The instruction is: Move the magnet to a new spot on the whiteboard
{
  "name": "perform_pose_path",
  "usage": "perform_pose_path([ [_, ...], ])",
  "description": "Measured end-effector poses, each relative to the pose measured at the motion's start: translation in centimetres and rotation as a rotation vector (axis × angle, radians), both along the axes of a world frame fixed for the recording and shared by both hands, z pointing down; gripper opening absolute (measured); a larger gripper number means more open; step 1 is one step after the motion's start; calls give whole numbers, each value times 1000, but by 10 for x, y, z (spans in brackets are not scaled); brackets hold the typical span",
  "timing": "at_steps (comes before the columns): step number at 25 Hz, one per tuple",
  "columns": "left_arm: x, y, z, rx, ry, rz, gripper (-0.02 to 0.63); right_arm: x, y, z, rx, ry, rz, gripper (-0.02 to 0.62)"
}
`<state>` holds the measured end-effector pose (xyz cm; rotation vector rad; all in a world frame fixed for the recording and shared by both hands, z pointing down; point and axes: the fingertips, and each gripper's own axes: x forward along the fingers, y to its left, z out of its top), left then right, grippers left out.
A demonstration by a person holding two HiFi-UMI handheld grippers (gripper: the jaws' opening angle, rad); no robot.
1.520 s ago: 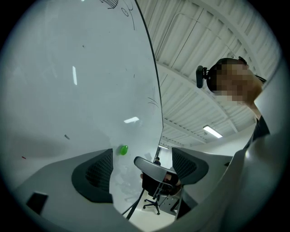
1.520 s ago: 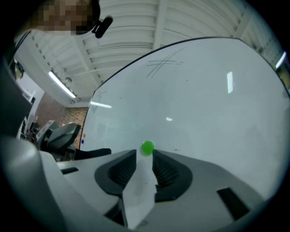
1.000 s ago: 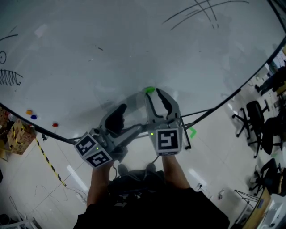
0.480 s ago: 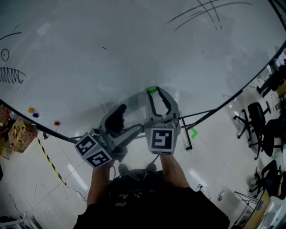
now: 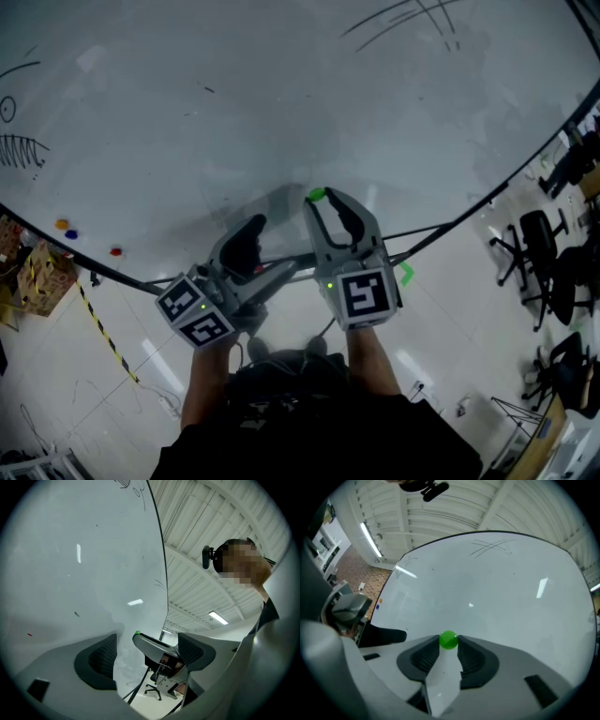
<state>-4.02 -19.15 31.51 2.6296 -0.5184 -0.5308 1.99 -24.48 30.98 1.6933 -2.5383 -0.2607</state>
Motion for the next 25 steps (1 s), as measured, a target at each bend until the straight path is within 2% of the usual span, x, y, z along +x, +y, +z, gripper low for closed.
perform_pose_path([
  [9, 9, 11, 3, -11, 4, 1, 402, 14, 33, 7, -97, -161, -196, 150],
  [16, 15, 16, 8, -29, 10, -4, 402, 24, 49, 9, -128, -201, -256, 150],
  [25, 29, 25, 9, -17, 8, 16, 402, 33, 57, 13, -152, -224, -285, 150],
])
